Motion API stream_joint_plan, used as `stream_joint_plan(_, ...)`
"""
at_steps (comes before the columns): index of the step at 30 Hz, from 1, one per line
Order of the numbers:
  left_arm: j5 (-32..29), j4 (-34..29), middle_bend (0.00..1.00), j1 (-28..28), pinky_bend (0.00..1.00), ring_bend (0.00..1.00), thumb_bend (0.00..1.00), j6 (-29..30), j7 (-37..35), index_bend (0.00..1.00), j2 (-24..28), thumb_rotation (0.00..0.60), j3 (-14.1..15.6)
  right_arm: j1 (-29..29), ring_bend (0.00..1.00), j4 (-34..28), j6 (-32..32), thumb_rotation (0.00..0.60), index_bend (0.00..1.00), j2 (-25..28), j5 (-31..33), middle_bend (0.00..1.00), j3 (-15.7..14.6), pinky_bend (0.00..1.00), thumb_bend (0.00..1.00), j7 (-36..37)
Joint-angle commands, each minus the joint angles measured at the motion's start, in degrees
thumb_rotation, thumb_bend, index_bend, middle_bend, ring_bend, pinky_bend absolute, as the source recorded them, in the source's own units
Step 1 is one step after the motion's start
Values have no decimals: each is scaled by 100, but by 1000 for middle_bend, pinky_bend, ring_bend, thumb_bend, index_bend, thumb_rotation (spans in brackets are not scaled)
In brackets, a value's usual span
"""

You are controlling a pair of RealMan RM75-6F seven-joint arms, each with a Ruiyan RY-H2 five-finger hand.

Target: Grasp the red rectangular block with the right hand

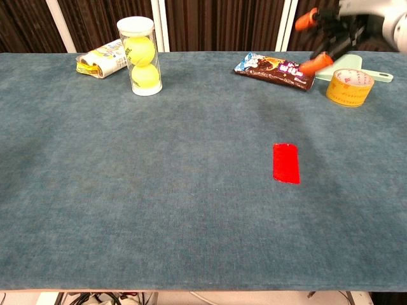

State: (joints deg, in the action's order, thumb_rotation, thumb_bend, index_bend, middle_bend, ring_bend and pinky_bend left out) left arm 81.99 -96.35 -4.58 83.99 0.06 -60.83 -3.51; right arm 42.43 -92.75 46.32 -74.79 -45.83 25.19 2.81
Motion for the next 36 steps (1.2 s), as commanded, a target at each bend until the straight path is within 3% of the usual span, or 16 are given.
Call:
stream_joint_plan(1, -3, 0, 110, -2, 18, 79, 321, -5, 14, 214, -1, 600, 2, -186, 281, -7, -574, 600, 139, 385, -839, 172, 562, 214, 102, 1283)
stream_joint_plan(5, 20, -3, 110, -1, 18, 79, 321, -1, 67, 214, 1, 600, 17, -339, 282, -79, -395, 600, 139, 379, -1242, 173, 605, 214, 102, 1687)
stream_joint_plan(14, -5, -9, 110, -3, 18, 79, 321, -23, 57, 214, 3, 600, 15, -401, 283, -76, -121, 600, 139, 226, -1801, 182, 402, 214, 101, 1996)
stream_joint_plan(24, -33, -33, 110, -1, 18, 79, 321, -30, 92, 214, 3, 600, 13, -339, 284, -200, 111, 600, 139, 125, -1858, 196, 135, 214, 104, 1615)
stream_joint_plan(26, -45, -43, 110, 5, 18, 79, 321, -26, 69, 214, 4, 600, 9, -321, 323, -247, 119, 600, 140, 124, -1803, 237, 102, 228, 104, 1549)
stream_joint_plan(27, -41, -44, 110, 3, 18, 79, 321, -28, 73, 214, 6, 600, 11, -313, 369, -265, 118, 600, 143, 129, -1771, 279, 77, 261, 107, 1501)
stream_joint_plan(28, -32, -39, 110, 2, 18, 79, 321, -28, 87, 214, 6, 600, 15, -310, 475, -287, 120, 600, 147, 139, -1727, 378, 46, 350, 116, 1438)
stream_joint_plan(32, -32, -35, 110, 3, 18, 79, 321, -29, 110, 213, 1, 600, 20, -290, 845, -435, 176, 600, 198, 161, -1060, 734, -183, 819, 157, 758)
stream_joint_plan(34, -45, -38, 110, 1, 18, 79, 322, -35, 122, 213, -2, 600, 17, -221, 929, -598, 220, 600, 242, 128, -366, 817, -314, 930, 169, 314)
stream_joint_plan(36, -45, -44, 110, 1, 18, 79, 322, -34, 136, 213, -5, 600, 18, -104, 966, -736, 302, 600, 252, 63, 217, 854, -449, 966, 172, -94)
